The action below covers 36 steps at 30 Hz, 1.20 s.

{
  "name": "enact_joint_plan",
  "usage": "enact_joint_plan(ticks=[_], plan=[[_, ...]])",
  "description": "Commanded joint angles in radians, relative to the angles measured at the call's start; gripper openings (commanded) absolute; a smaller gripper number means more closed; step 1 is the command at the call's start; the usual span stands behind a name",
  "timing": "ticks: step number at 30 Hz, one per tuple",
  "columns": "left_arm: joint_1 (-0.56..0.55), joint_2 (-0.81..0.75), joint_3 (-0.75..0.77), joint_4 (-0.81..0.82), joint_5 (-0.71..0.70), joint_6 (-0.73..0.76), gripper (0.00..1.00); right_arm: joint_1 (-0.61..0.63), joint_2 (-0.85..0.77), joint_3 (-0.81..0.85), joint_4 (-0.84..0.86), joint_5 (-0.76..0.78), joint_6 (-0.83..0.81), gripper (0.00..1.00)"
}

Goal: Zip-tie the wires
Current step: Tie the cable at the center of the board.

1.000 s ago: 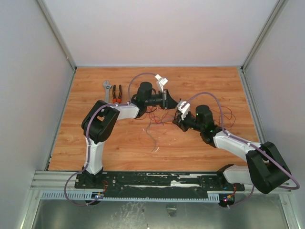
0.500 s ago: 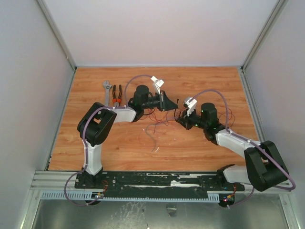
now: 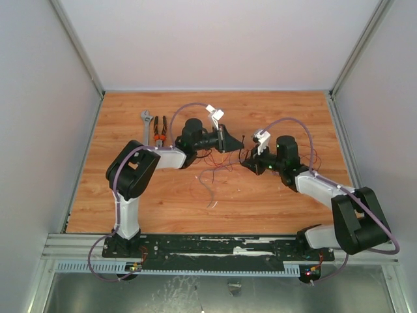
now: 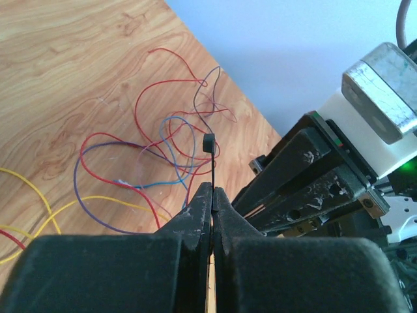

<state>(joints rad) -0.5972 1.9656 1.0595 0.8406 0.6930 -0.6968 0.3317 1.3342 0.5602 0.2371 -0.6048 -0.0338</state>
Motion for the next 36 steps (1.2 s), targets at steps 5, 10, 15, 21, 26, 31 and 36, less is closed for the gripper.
enact_joint_plan(ticks=[5, 10, 15, 21, 26, 31, 36], plan=[[-0.027, -0.035, -0.012, 0.061, 0.022, 0.024, 0.0, -0.02, 0.043, 0.09, -0.098, -0.04, -0.008, 0.0], [-0.029, -0.04, -0.031, 0.105, 0.04, 0.028, 0.0, -0.048, 0.071, 0.127, -0.133, -0.084, -0.004, 0.0], [-0.029, -0.04, -0.048, 0.146, 0.055, 0.043, 0.0, -0.063, 0.097, 0.172, -0.174, -0.11, -0.009, 0.0], [-0.031, -0.051, -0.069, 0.163, 0.056, 0.076, 0.0, -0.084, 0.106, 0.193, -0.195, -0.139, -0.017, 0.0], [-0.035, -0.05, -0.071, 0.172, 0.039, 0.087, 0.0, -0.086, 0.112, 0.208, -0.223, -0.153, -0.027, 0.0], [-0.044, -0.046, -0.069, 0.188, 0.032, 0.09, 0.0, -0.086, 0.117, 0.215, -0.226, -0.175, -0.017, 0.0], [-0.049, -0.042, -0.067, 0.191, 0.025, 0.098, 0.0, -0.086, 0.136, 0.235, -0.248, -0.184, -0.017, 0.0]])
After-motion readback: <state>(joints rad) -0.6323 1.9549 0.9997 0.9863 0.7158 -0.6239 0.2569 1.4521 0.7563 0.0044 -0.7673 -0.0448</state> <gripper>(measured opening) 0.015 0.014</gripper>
